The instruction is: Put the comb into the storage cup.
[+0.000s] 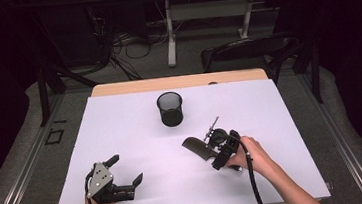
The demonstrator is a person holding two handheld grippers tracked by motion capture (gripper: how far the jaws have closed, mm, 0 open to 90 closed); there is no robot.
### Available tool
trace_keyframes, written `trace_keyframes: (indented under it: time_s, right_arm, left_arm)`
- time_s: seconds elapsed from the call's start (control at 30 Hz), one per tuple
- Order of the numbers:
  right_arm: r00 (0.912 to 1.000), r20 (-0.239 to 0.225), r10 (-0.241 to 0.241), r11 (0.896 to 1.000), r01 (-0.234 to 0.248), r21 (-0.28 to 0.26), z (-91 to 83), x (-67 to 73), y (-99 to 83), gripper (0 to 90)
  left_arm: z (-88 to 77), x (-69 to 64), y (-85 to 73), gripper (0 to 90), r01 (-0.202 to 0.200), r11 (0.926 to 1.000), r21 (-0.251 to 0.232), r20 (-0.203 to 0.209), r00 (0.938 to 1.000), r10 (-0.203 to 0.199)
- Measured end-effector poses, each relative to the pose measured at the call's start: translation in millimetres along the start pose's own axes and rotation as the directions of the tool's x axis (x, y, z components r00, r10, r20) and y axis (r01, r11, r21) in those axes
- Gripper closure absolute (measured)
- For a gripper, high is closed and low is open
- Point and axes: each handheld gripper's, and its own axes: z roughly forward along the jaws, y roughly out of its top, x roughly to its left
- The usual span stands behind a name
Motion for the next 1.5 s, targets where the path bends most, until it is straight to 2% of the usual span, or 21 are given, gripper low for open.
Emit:
trace_keyframes:
  time_s: [0.13,0.27,0.47,0.7,0.77,0.8,1.07,1.13,1.17,1.23,1.4,1.47,1.5]
  right_arm:
    - [0.9999,0.017,0.002,1.000,-0.003,0.028,2.1,1.5,2.7,29.5]
    - [1.0000,0.005,-0.005,0.999,0.005,0.038,4.4,1.6,5.7,43.5]
    - [0.9999,-0.012,0.002,0.998,-0.001,0.066,8.7,-0.3,8.9,56.8]
    - [0.9995,-0.026,0.018,0.997,-0.015,0.079,14.7,-1.5,10.1,61.8]
    - [0.9997,-0.023,0.006,0.997,-0.004,0.078,15.4,-3.0,10.3,62.1]
    - [0.9993,-0.024,0.027,0.996,-0.025,0.087,18.2,-2.9,10.6,63.5]
    - [0.9989,-0.031,0.035,0.996,-0.032,0.087,23.8,-5.5,10.6,70.1]
    - [0.9979,-0.037,0.053,0.994,-0.049,0.098,22.6,-7.0,10.2,71.6]
    - [0.9973,-0.040,0.062,0.995,-0.059,0.079,23.9,-6.8,9.2,71.9]
    - [0.9969,-0.044,0.065,0.995,-0.062,0.072,24.0,-7.7,8.3,72.2]
    - [0.9921,-0.062,0.109,0.993,-0.106,0.055,23.1,-9.7,5.3,72.8]
    - [0.9925,-0.067,0.103,0.994,-0.100,0.051,23.1,-10.8,4.3,72.8]
    - [0.9906,-0.075,0.115,0.993,-0.112,0.046,22.8,-10.7,3.5,72.9]
  left_arm:
    - [-0.3,-0.6,0.0,1.3,0.005,1.0000,-0.001,0.002,1.0000,-0.005]
    - [-0.2,-0.3,0.1,1.3,0.000,1.0000,-0.002,0.003,1.0000,0.000]
    - [-0.2,0.2,-0.1,1.3,0.005,1.0000,-0.002,0.002,1.0000,-0.005]
    - [0.1,0.8,-0.1,1.3,0.002,1.0000,-0.002,0.006,1.0000,-0.002]
    - [0.1,1.1,-0.1,1.4,0.003,1.0000,-0.004,0.008,1.0000,-0.002]
    - [0.1,1.3,-0.3,1.3,0.005,1.0000,-0.003,0.009,0.9999,-0.005]
    - [1.7,1.2,-0.9,1.4,0.009,1.0000,0.003,0.012,0.9999,-0.009]
    - [1.6,1.4,-0.8,1.4,0.007,1.0000,0.003,0.010,0.9999,-0.007]
    - [1.3,1.6,-0.8,1.4,0.007,1.0000,0.004,0.009,0.9999,-0.007]
    - [0.8,2.0,-0.9,1.4,0.009,1.0000,0.003,0.006,0.9999,-0.009]
    - [0.3,1.5,-0.8,1.4,0.011,0.9999,0.001,0.005,0.9999,-0.011]
    - [0.3,2.0,-0.8,1.4,0.007,1.0000,0.003,0.007,1.0000,-0.007]
    - [0.2,1.9,-0.8,1.4,0.008,1.0000,0.004,0.003,1.0000,-0.008]
